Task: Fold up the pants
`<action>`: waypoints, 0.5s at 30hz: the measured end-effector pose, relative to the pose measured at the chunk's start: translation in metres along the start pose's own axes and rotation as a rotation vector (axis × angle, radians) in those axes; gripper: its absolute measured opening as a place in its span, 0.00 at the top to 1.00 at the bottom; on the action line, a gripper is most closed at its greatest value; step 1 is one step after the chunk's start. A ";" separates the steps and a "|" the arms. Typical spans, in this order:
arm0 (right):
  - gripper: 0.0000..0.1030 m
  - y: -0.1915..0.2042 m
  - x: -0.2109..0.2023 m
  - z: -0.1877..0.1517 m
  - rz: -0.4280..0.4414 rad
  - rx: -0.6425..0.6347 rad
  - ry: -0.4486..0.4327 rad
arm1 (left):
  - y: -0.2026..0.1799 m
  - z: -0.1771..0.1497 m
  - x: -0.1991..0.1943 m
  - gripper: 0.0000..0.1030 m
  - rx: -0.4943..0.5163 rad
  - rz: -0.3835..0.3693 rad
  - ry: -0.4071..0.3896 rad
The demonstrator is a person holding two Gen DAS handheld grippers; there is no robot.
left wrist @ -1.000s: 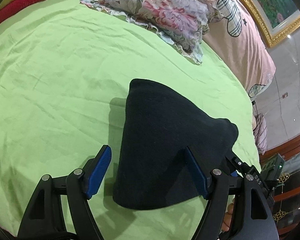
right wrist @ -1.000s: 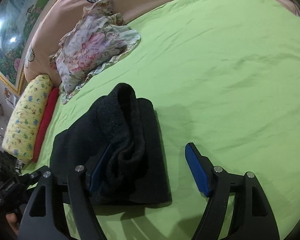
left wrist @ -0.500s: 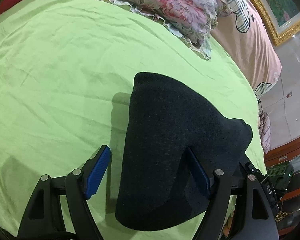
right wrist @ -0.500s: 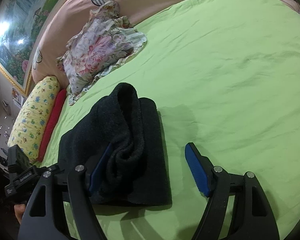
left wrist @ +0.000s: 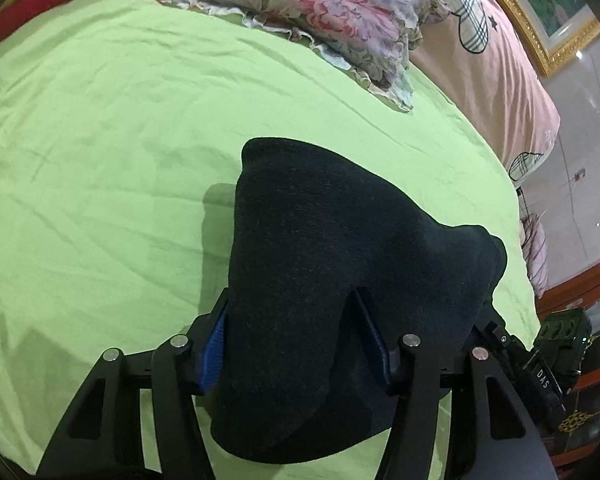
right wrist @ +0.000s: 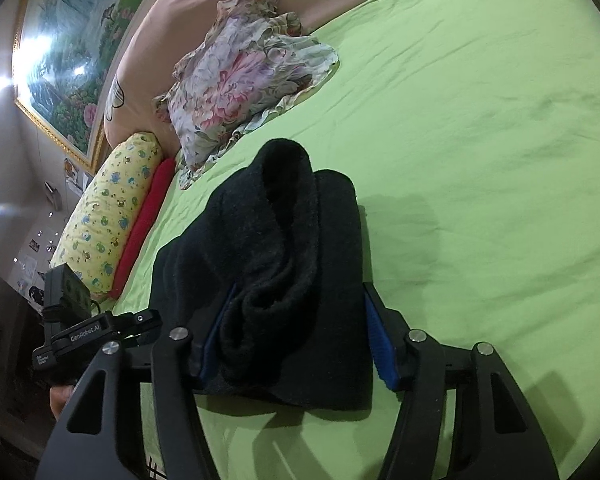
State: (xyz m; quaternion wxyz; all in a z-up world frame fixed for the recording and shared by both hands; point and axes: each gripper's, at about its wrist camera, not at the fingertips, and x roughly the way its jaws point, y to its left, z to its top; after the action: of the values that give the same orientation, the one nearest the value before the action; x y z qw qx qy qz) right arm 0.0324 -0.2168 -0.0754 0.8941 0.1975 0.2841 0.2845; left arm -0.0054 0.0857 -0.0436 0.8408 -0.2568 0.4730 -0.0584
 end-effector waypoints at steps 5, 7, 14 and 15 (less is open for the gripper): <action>0.53 0.005 -0.006 -0.002 0.013 -0.001 -0.012 | 0.000 0.001 -0.007 0.53 -0.003 -0.015 -0.002; 0.55 0.010 -0.009 -0.003 0.016 -0.021 -0.021 | -0.001 0.002 -0.010 0.55 0.004 -0.006 -0.002; 0.57 0.022 -0.020 -0.002 0.057 -0.014 -0.033 | -0.007 0.001 -0.037 0.61 0.028 -0.003 -0.047; 0.57 0.025 -0.020 -0.002 0.069 -0.013 -0.032 | -0.007 0.001 -0.041 0.61 0.031 0.000 -0.054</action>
State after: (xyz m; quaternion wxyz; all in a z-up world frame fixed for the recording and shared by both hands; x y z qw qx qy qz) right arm 0.0078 -0.2104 -0.0559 0.8894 0.2059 0.2610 0.3139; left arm -0.0261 0.0937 -0.0083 0.8571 -0.2452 0.4491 -0.0587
